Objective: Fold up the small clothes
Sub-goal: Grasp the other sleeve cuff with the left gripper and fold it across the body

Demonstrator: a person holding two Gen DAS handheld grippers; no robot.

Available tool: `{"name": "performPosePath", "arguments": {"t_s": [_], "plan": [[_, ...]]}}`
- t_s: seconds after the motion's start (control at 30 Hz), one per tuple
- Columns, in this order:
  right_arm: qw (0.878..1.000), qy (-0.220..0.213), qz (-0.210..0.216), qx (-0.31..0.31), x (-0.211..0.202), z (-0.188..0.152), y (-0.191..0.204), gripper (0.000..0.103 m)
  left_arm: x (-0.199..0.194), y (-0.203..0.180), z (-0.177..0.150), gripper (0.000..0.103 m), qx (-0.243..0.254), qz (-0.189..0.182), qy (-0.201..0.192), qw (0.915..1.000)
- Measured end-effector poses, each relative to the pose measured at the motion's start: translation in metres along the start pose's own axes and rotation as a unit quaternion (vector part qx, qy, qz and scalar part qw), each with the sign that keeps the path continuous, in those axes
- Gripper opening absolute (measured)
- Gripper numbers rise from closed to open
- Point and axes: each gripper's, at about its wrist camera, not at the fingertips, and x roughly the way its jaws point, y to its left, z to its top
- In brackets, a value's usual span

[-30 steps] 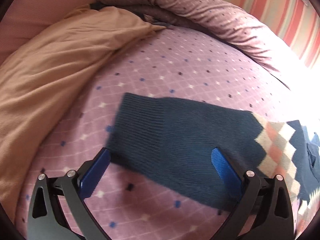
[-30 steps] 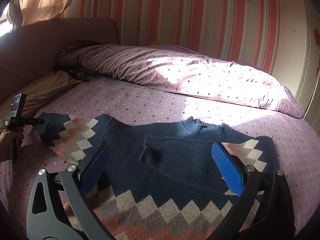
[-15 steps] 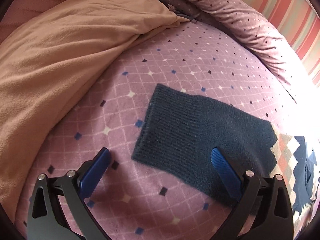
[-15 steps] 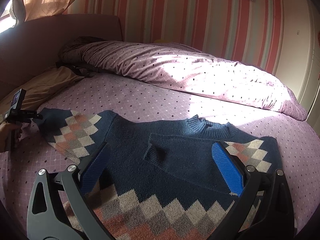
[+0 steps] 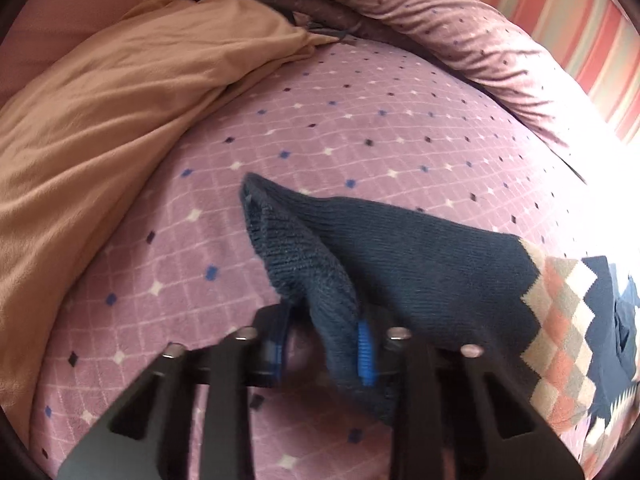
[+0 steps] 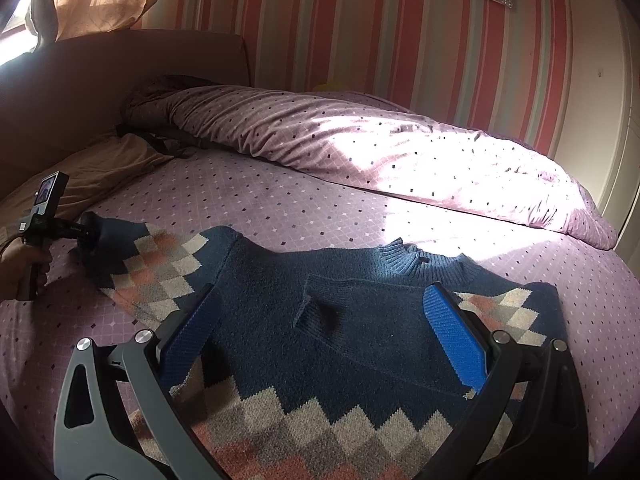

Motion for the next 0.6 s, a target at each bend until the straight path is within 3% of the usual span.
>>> {"name": "performPosePath", "arguments": {"t_s": [0.23, 0.47, 0.6], "plan": [[1.0, -0.003, -0.008, 0.012, -0.007, 0.003, -0.014, 0.1, -0.05, -0.043, 0.01, 0.02, 0.05, 0.033, -0.066, 0.996], [0.998, 0.005, -0.059, 0.016, -0.022, 0.006, -0.048, 0.1, -0.126, -0.146, 0.019, 0.02, 0.127, 0.035, -0.123, 0.9836], [0.995, 0.013, -0.086, 0.038, -0.038, 0.007, -0.085, 0.1, -0.156, -0.203, 0.003, 0.02, 0.134, 0.038, -0.141, 0.9801]]}}
